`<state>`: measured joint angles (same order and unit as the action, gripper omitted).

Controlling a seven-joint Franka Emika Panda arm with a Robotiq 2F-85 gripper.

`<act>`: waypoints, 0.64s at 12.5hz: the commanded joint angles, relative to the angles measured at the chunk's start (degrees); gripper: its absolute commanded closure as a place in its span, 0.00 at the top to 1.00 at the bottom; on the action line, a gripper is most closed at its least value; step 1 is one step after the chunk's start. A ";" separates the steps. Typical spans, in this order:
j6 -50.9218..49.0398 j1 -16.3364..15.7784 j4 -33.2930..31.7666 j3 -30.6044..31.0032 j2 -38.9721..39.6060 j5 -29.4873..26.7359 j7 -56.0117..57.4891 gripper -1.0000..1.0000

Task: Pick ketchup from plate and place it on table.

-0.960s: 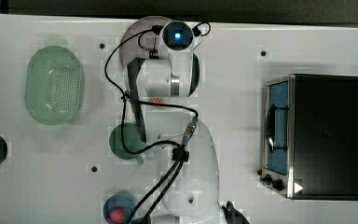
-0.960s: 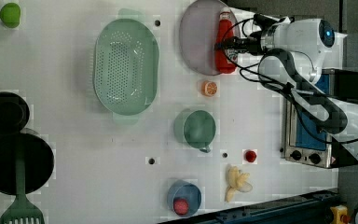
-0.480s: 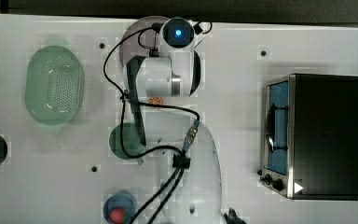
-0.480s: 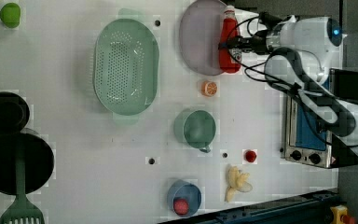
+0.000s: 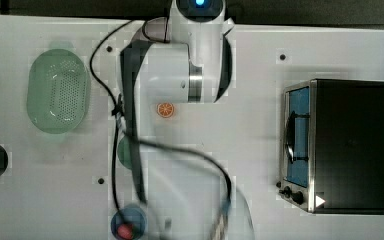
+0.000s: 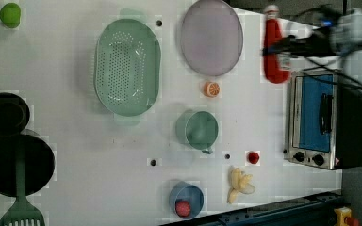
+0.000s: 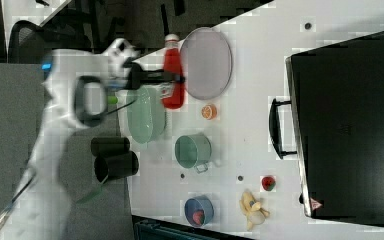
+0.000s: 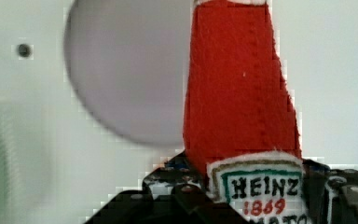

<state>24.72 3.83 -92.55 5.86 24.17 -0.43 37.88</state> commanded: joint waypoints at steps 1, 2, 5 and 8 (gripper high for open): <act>-6.32 2.29 -3.78 -2.16 -8.05 -1.09 -3.81 0.58; -6.50 2.30 -6.83 -2.72 -10.41 -1.09 -5.52 0.58; -3.77 2.33 -17.51 -3.67 -16.49 -1.09 -7.94 0.58; 7.53 2.33 -29.59 -4.07 -19.78 -1.09 -8.05 0.58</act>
<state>32.87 5.96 -119.18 1.64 1.06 -1.30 32.68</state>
